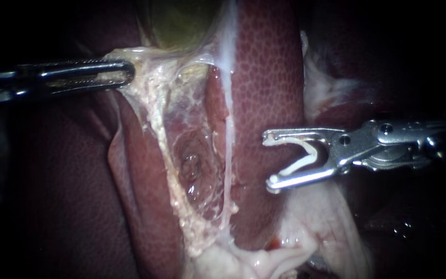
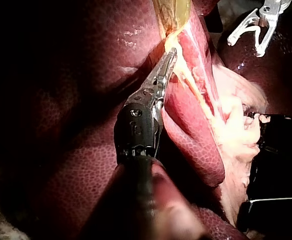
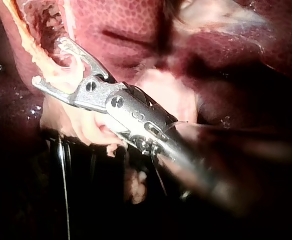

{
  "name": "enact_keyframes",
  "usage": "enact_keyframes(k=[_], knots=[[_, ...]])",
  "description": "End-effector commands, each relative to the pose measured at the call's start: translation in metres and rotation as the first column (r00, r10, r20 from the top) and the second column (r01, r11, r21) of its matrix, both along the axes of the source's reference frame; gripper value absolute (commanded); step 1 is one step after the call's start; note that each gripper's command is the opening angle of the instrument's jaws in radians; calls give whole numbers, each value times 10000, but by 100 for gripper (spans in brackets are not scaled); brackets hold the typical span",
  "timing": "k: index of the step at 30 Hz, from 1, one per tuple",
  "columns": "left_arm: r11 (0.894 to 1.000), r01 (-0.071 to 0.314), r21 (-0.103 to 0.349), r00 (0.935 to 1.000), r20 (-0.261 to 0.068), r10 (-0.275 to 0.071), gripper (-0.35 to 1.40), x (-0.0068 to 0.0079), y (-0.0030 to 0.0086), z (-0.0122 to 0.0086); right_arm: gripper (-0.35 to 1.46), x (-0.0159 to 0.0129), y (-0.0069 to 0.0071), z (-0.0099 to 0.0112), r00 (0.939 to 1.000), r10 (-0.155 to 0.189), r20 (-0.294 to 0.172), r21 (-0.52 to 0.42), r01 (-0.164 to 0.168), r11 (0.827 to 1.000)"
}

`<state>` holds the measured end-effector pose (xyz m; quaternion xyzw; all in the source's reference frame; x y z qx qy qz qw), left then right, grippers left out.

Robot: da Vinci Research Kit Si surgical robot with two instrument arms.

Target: Grabbing gallbladder

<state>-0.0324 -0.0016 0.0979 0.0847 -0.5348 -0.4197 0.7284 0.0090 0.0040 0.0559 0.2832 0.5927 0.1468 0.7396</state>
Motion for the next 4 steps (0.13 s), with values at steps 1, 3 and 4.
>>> enact_keyframes(k=[1,3,4], knots=[[10000,-8,-8,10000,-6,8,-35,0,0,1,59,0,0,0,10000,0,1,1,0,10000],[10000,-1,-9,10000,-12,1,-35,-1,0,1,59,0,0,0,10000,0,1,1,0,10000],[10000,1,-10,10000,-13,-1,-35,-1,0,2,59,0,0,0,10000,0,1,1,0,10000]])
